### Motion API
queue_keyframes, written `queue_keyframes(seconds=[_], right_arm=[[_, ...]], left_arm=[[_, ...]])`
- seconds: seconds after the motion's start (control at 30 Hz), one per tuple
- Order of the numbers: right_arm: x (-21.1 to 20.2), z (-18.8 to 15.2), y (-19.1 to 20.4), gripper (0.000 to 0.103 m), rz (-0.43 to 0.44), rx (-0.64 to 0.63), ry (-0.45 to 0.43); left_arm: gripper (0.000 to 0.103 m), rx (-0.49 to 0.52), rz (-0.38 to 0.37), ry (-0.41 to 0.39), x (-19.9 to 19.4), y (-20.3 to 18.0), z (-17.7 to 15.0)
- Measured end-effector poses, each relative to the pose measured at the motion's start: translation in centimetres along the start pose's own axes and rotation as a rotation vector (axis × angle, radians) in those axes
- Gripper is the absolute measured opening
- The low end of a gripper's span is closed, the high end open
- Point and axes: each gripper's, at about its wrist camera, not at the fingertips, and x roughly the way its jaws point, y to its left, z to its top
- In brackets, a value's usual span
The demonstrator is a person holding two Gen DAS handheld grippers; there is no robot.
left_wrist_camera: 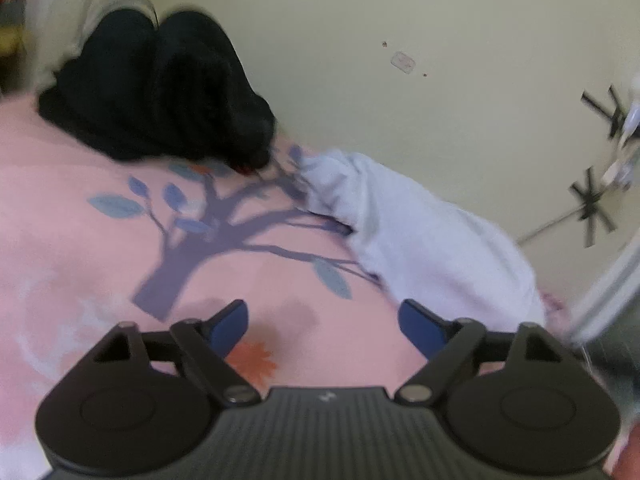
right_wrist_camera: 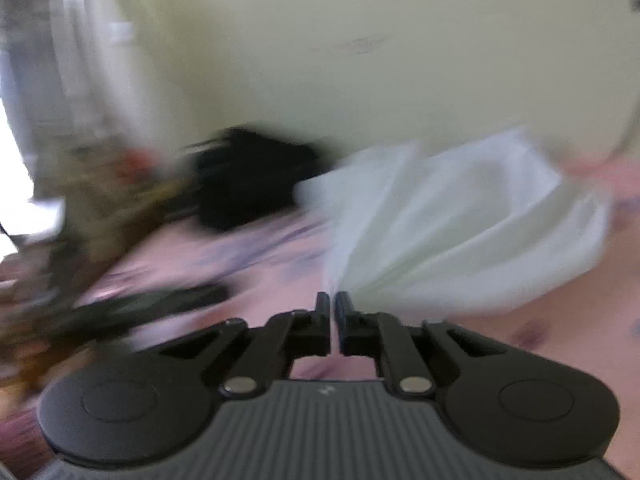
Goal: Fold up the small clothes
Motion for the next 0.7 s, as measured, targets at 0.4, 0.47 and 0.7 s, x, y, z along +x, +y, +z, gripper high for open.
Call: queue_keyframes(seconds=[0.4, 0.47, 0.7], right_arm=[[-8.3, -1.4, -7.6, 0.086, -0.329, 0.217, -0.381], [-6.7, -0.4, -11.6, 0.086, -0.404, 0.355, -0.357], [-3.0, -0.6, -16.0, 0.009, -0.103, 0.657, -0.293]], left_arm=[[0.072, -0.046, 0.014, 0.155, 10.3, -3.8, 6.7], [0.021, -0.072, 0.014, 0.217, 12.9, -4.4, 6.2], [0.009, -0.026, -0.129, 0.126, 5.1, -5.0, 5.8]])
